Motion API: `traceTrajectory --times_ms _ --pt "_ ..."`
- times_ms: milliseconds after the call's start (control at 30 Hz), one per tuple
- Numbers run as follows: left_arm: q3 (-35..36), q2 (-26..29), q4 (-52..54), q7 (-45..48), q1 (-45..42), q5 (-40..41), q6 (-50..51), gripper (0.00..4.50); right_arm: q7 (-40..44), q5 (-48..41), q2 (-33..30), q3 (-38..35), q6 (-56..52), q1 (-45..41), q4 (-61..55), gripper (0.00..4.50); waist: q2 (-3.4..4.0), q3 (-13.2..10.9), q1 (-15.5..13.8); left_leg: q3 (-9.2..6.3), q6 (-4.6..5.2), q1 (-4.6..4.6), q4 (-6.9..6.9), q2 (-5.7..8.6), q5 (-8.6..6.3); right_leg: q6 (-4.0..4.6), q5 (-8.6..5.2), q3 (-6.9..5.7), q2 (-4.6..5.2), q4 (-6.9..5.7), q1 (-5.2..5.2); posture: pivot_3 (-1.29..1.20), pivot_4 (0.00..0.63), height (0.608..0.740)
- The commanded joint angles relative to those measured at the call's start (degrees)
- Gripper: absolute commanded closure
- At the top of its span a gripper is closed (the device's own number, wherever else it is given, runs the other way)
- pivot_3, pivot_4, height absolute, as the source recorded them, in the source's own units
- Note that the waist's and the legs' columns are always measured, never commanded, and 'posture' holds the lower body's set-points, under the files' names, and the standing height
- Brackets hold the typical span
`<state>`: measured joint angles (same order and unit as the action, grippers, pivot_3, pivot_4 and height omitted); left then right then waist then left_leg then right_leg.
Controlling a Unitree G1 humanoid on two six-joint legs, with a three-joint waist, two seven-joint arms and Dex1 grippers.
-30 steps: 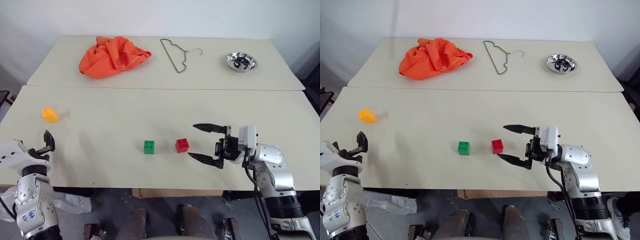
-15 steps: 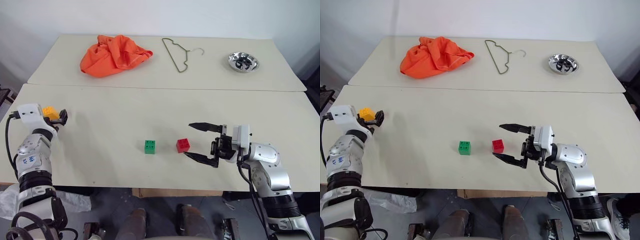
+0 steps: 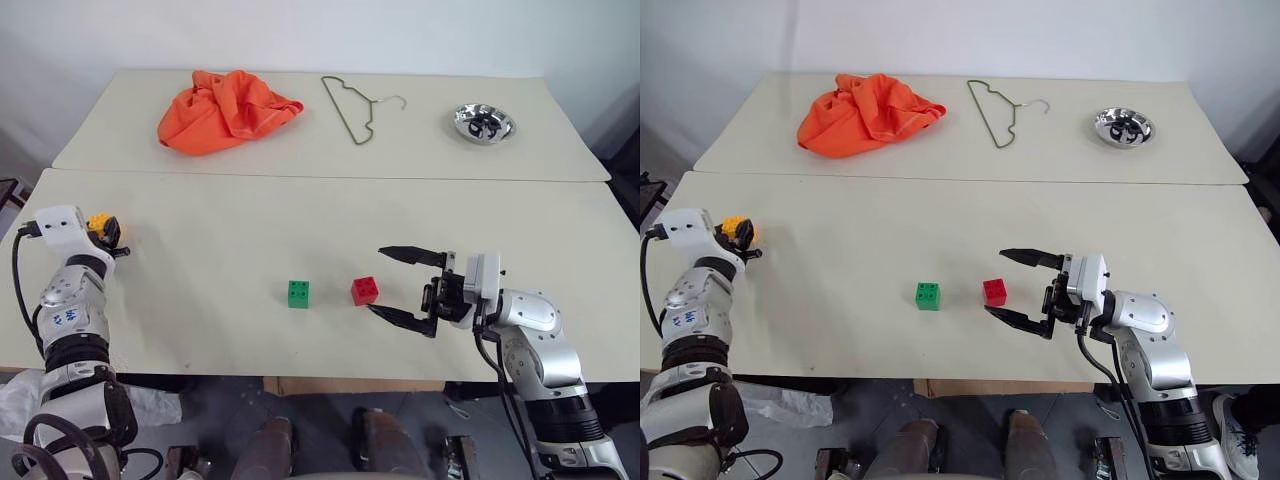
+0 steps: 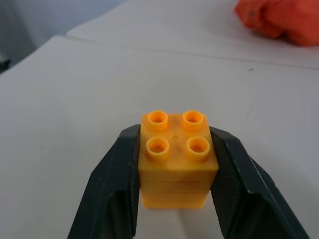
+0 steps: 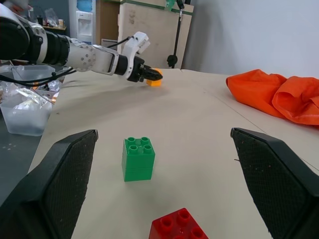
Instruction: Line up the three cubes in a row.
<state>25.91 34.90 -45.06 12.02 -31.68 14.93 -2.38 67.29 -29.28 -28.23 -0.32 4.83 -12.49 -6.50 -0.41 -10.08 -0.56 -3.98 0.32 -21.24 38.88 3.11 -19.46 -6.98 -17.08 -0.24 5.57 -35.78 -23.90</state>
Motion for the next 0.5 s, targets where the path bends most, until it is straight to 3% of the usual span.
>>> traceTrajectory --times_ms 33,167,233,333,500 --pt "0.5 1.0 8.3 6.9 3.9 2.6 -2.3 2.99 -0.6 -0.1 0.0 -0.7 1.0 0.4 -2.1 0.0 0.0 0.0 0.2 0.0 0.0 0.0 0.0 0.0 0.0 0.0 0.0 0.0 0.01 0.01 0.0 0.0 0.15 0.74" --pt "-0.8 5.0 25.7 36.2 15.1 14.9 0.9 2.99 -0.7 -0.2 -1.7 -2.5 1.2 1.4 -2.1 0.0 0.0 0.0 0.8 0.0 0.01 -0.01 0.0 -0.02 -0.01 0.01 0.0 0.19 0.07 0.03 0.02 0.0 0.15 0.74" --pt "-1.6 6.8 30.7 44.3 17.9 18.7 4.1 2.99 -0.6 -0.1 -2.0 -2.6 1.2 1.5 -1.9 0.0 0.04 0.0 0.8 -0.02 0.02 -0.04 -0.05 -0.09 -0.02 0.03 -0.01 0.42 0.07 0.16 0.06 0.0 0.15 0.74" --pt "-11.1 11.7 33.1 57.4 17.0 15.7 6.7 2.99 -0.2 0.0 -2.2 -2.3 1.3 1.4 -1.3 0.0 0.17 -0.1 0.4 -0.1 0.02 0.03 -0.01 -0.1 -0.02 0.09 -0.05 0.38 0.08 0.33 0.16 0.0 0.15 0.74" --pt "-22.5 9.5 27.8 68.6 8.9 9.1 -0.2 2.99 -0.8 0.1 -2.1 -2.2 1.0 1.5 -2.1 0.0 0.41 -0.1 0.5 -0.08 0.06 0.14 -0.06 0.02 -0.01 0.07 -0.04 0.43 0.09 0.27 0.2 0.0 0.15 0.74"
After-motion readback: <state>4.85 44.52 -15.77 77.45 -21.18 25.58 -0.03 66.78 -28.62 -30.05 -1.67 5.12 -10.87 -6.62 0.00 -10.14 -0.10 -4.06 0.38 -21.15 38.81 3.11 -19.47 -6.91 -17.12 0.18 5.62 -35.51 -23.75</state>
